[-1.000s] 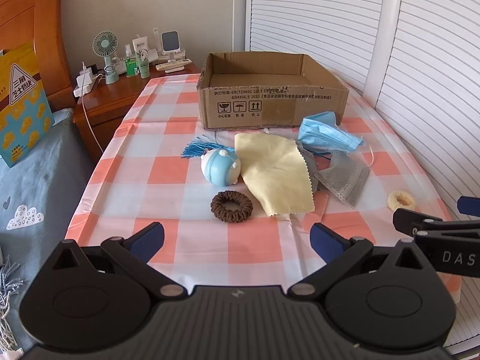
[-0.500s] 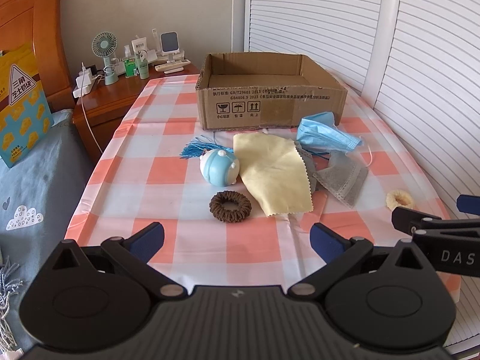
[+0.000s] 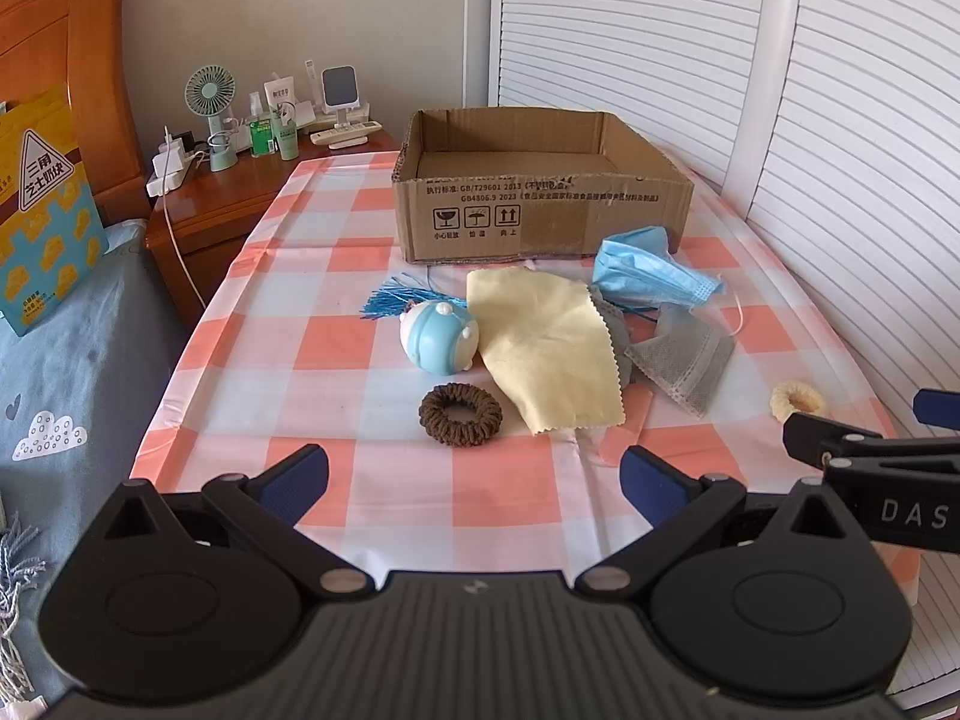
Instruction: Organize soft objects
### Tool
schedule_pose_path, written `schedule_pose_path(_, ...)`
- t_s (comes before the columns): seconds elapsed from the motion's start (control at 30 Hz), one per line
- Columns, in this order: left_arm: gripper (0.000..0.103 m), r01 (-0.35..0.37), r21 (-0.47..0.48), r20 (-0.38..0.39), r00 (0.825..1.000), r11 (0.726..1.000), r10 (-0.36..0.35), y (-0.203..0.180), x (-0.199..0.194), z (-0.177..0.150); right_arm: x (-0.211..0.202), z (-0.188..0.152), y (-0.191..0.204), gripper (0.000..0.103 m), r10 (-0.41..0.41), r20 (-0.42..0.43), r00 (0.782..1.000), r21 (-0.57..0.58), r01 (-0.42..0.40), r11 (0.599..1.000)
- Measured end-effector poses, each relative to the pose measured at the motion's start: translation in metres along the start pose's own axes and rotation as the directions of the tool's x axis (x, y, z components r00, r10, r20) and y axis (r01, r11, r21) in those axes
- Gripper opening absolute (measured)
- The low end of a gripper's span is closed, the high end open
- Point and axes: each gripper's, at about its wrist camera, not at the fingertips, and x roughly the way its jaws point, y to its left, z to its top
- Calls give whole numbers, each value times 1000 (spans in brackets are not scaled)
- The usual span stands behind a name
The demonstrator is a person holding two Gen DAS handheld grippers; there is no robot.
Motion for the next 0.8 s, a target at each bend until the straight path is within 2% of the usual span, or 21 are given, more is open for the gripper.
schedule_pose_path(0.8, 102, 22, -3, 10, 1000, 1000, -22, 2, -2, 3, -2, 6, -2, 103, -4, 13, 1000, -15, 4, 1000)
